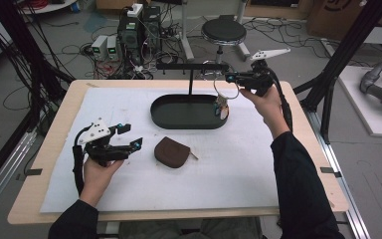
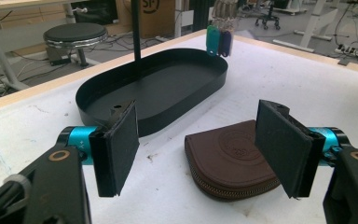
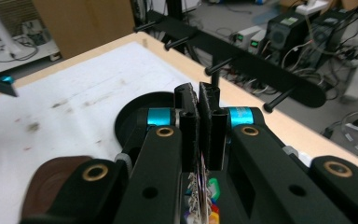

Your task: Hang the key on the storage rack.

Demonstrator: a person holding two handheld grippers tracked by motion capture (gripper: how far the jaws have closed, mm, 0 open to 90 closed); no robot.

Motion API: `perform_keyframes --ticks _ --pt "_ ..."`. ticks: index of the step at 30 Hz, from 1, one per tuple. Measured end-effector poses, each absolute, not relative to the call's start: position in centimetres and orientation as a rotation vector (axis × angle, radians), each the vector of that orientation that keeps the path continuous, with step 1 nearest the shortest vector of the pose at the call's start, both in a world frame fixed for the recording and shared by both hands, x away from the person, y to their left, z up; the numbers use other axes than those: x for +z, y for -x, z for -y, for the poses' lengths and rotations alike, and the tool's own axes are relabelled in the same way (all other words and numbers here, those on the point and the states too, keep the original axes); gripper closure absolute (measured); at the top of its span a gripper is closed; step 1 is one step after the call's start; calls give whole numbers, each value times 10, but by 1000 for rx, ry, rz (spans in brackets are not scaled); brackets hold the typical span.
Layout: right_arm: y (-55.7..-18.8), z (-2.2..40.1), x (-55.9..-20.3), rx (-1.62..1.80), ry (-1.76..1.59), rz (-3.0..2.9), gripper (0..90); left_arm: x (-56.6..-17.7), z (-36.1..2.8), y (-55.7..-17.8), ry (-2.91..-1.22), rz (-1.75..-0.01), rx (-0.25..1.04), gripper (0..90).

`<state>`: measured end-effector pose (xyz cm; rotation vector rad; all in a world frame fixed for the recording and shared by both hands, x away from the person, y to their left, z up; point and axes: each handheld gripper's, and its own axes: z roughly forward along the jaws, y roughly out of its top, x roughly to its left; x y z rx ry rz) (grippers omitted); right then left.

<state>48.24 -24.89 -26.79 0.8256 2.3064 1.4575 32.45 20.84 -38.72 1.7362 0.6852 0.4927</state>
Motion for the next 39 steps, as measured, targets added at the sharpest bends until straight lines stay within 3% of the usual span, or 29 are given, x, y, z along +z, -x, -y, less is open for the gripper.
perform_keyframes --ticks 39 --pt "-530 253 -291 1434 -1052 -2243 880 -393 -217 -320 -1722 -718 526 306"
